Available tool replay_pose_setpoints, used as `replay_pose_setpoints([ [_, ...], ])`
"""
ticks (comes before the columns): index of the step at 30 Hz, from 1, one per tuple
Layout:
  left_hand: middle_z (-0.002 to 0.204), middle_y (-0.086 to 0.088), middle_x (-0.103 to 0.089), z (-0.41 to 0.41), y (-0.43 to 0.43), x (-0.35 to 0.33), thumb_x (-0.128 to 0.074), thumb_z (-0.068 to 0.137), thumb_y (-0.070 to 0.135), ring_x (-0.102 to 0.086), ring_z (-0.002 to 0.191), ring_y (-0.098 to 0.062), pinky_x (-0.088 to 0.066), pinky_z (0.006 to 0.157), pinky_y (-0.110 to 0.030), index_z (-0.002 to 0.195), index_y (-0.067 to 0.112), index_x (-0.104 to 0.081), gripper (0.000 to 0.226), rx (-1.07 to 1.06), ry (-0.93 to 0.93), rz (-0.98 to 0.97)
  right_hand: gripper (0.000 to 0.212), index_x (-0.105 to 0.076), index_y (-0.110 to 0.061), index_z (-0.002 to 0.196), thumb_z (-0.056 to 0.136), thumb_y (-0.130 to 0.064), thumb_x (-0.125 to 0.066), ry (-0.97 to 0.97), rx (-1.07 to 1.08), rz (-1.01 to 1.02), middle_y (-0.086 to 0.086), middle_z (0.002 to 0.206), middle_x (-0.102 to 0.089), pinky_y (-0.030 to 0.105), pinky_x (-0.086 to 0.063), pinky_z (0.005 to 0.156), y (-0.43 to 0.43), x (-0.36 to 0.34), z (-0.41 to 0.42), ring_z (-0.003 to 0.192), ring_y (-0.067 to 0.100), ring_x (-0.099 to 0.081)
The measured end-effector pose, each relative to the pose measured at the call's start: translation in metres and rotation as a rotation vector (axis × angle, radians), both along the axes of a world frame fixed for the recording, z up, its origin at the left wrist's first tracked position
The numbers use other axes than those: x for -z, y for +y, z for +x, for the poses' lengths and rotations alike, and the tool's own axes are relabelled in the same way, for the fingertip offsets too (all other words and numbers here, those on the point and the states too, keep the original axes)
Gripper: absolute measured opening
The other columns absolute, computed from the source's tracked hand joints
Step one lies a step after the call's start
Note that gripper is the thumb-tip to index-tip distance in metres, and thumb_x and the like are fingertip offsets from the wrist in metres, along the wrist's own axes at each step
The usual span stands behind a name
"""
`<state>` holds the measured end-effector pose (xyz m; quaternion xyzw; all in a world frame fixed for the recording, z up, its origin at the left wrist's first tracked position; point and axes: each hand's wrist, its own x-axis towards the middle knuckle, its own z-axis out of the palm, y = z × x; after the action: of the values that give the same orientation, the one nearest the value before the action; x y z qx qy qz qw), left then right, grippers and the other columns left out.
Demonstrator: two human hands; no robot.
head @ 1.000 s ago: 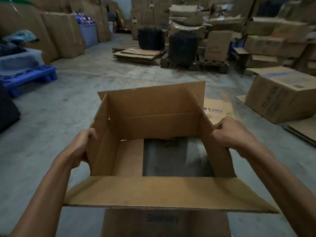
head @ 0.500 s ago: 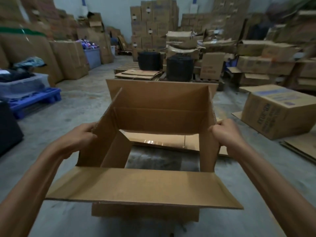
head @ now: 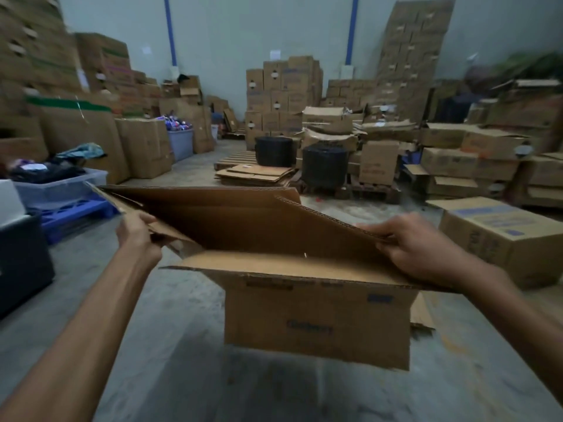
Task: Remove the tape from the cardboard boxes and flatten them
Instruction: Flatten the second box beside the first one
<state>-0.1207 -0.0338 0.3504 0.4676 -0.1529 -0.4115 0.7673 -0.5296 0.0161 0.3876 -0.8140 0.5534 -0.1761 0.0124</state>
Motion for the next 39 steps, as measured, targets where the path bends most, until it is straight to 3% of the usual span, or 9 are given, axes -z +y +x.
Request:
replay_pose_setpoints([
  [5,0.096,-0.016,-0.061,-0.018,-0.020,-0.002,-0.043,0.052,0.004,-0.061,0.100,-0.035,-0.054,0.089,-0.054,0.077,0.015,-0.047,0.027,-0.006,0.219,-0.225,0.058,-0.054,-0.035,0.139,0.090,-0.005,-0.063,0.114,-0.090,-0.275,-0.002,0.122,-0.071,0.026,-0.051,0.083,0.015,0.001,-0.020,0.096,0.011,-0.067],
  [8,0.100,-0.016,-0.059,-0.037,-0.026,0.041,-0.040,0.069,0.001,-0.058,0.092,-0.034,-0.054,0.090,-0.048,0.075,0.016,-0.045,0.017,0.010,0.276,-0.207,0.071,-0.048,-0.037,0.142,0.084,0.000,-0.068,0.074,-0.115,-0.303,-0.014,0.141,-0.052,0.040,-0.044,0.109,0.020,0.039,-0.039,0.130,0.015,-0.054],
  [12,0.083,-0.009,-0.055,-0.061,-0.011,0.149,-0.036,0.087,0.004,-0.053,0.077,-0.025,-0.047,0.071,-0.034,0.074,0.016,-0.042,0.018,-0.016,0.299,0.024,0.062,-0.057,-0.027,0.137,0.079,-0.003,-0.063,-0.110,-0.127,-0.274,-0.006,0.137,-0.058,0.044,-0.045,0.108,0.029,0.131,-0.052,0.129,0.019,-0.055],
  [17,0.088,-0.012,-0.062,-0.058,0.047,0.299,-0.043,0.063,0.003,-0.060,0.081,-0.031,-0.054,0.080,-0.039,0.077,0.014,-0.049,0.019,0.012,0.497,0.275,0.079,-0.060,-0.042,0.130,0.062,-0.002,-0.060,-0.130,0.062,0.104,-0.006,0.124,-0.069,0.038,-0.058,0.092,0.053,0.280,-0.061,0.113,0.019,-0.067],
  [22,0.067,0.000,-0.053,-0.058,0.089,0.353,-0.030,0.067,-0.002,-0.053,0.053,-0.017,-0.044,0.038,-0.016,0.069,0.018,-0.040,0.022,-0.048,0.500,0.488,0.077,-0.056,-0.047,0.133,0.065,-0.011,-0.060,0.104,0.085,0.524,-0.017,0.140,-0.057,0.028,-0.048,0.100,0.088,0.372,-0.060,0.128,0.014,-0.057],
  [25,0.123,-0.014,-0.062,-0.052,0.087,0.375,-0.031,0.091,0.015,-0.061,0.100,-0.032,-0.056,0.073,-0.040,0.102,0.006,-0.058,0.030,-0.054,0.238,0.734,0.073,-0.049,-0.043,0.141,0.072,-0.043,-0.076,0.240,0.045,0.650,-0.013,0.148,-0.050,0.027,-0.043,0.101,0.085,0.377,-0.051,0.131,0.015,-0.053],
  [28,0.152,-0.020,-0.036,-0.061,0.083,0.368,-0.037,0.092,0.026,-0.034,0.140,-0.037,-0.027,0.116,-0.042,0.147,0.003,-0.033,0.060,-0.264,-0.065,1.010,0.088,-0.045,-0.035,0.147,0.068,-0.058,-0.079,0.217,0.104,0.688,-0.008,0.151,-0.047,0.029,-0.041,0.105,0.069,0.372,-0.034,0.136,0.017,-0.046],
  [33,0.134,-0.020,-0.057,-0.081,0.056,0.353,-0.048,0.091,0.016,-0.046,0.127,-0.039,-0.037,0.104,-0.043,0.133,0.014,-0.059,0.042,-0.145,-0.714,0.846,0.060,-0.047,-0.027,0.145,0.091,-0.052,-0.056,0.127,0.174,0.488,-0.001,0.142,-0.055,0.034,-0.045,0.098,0.032,0.373,0.023,0.128,0.022,-0.051],
  [39,0.141,-0.019,-0.051,-0.066,0.023,0.393,-0.055,0.091,0.024,-0.044,0.132,-0.037,-0.038,0.106,-0.049,0.141,0.012,-0.049,0.051,0.424,-1.493,0.594,0.064,-0.030,-0.017,0.153,0.099,-0.047,-0.043,0.048,0.215,0.533,0.016,0.159,-0.030,0.050,-0.036,0.111,-0.022,0.404,0.092,0.146,0.034,-0.026],
])
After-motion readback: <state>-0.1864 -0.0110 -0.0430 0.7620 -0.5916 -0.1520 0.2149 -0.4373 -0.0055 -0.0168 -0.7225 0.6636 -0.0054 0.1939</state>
